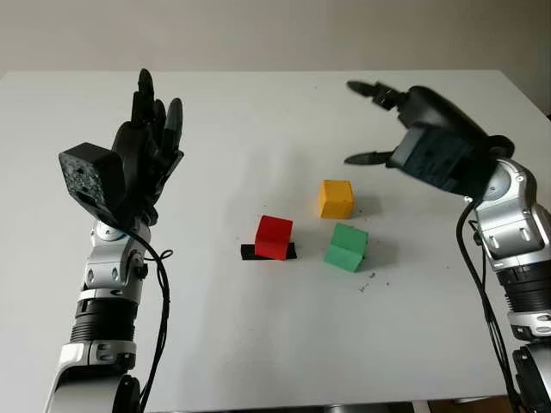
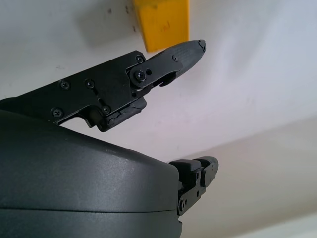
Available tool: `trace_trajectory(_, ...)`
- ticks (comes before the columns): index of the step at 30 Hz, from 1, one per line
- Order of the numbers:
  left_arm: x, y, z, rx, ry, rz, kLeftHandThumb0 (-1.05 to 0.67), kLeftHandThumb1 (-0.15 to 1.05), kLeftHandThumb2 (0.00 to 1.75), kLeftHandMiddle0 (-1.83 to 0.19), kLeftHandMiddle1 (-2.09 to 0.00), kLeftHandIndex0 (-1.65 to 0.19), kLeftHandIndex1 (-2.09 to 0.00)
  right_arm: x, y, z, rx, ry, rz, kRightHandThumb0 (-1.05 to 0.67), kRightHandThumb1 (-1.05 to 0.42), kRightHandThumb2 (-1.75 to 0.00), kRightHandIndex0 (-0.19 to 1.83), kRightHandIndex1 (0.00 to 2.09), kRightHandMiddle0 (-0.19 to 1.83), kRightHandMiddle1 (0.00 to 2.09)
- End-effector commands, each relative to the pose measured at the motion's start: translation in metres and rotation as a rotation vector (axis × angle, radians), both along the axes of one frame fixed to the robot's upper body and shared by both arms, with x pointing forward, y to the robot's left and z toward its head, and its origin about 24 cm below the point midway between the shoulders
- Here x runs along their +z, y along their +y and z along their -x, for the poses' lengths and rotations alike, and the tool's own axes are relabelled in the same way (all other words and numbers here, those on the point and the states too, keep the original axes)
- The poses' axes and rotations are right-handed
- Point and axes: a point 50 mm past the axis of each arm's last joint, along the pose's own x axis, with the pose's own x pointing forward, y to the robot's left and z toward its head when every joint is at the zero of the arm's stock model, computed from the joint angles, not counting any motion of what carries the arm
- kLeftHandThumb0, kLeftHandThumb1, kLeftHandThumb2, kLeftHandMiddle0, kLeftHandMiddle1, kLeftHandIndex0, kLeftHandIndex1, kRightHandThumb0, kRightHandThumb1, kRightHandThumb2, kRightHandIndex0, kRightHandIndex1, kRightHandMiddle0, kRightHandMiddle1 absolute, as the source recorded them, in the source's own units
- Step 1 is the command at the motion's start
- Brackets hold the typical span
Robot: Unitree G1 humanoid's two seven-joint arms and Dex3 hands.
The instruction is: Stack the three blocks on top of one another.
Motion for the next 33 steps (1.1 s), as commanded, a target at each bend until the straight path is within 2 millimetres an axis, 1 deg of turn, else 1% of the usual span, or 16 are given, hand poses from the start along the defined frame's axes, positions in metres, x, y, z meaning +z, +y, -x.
trace_trajectory(1,0.001,-0.002,0.002,-0.008,-0.009,0.006,-0.69,1.05,0.45,0.15,-0.06,0.16,-0.04,0.010,0.002,-0.001,0.028,-0.027,0.073,-0.59,-0.85,-0.05,0.09,0.08,0.32,0.11)
trace_trajectory(4,0.001,-0.003,0.003,-0.013,-0.010,0.007,-0.69,1.05,0.43,0.15,-0.06,0.16,-0.05,0.008,0.008,-0.001,0.060,-0.023,0.153,-0.64,-0.85,-0.05,0.11,0.08,0.36,0.11)
trace_trajectory(8,0.000,-0.002,0.003,-0.010,-0.006,-0.009,-0.69,1.05,0.45,0.14,-0.06,0.17,-0.04,0.003,0.011,-0.002,0.081,0.004,0.193,-0.62,-0.84,-0.05,0.10,0.07,0.38,0.11)
trace_trajectory(15,-0.002,-0.003,0.002,0.002,-0.003,-0.010,-0.71,1.05,0.43,0.15,-0.05,0.16,-0.05,-0.003,0.015,-0.002,0.093,0.027,0.274,-0.67,-0.83,-0.05,0.10,0.06,0.40,0.09)
trace_trajectory(25,-0.002,-0.004,0.003,0.002,0.000,-0.008,-0.71,1.05,0.43,0.15,-0.05,0.15,-0.06,-0.016,0.015,-0.005,0.083,0.049,0.383,-0.66,-0.87,-0.06,0.08,0.05,0.35,0.05)
trace_trajectory(28,-0.002,-0.004,0.003,0.003,0.000,-0.009,-0.71,1.05,0.43,0.15,-0.05,0.15,-0.06,-0.018,0.015,-0.006,0.081,0.045,0.389,-0.66,-0.88,-0.06,0.08,0.05,0.35,0.05)
trace_trajectory(33,-0.002,-0.005,0.003,0.003,-0.004,-0.006,-0.70,1.05,0.43,0.15,-0.05,0.15,-0.05,-0.026,0.013,-0.007,0.084,0.025,0.423,-0.64,-0.89,-0.06,0.09,0.06,0.38,0.06)
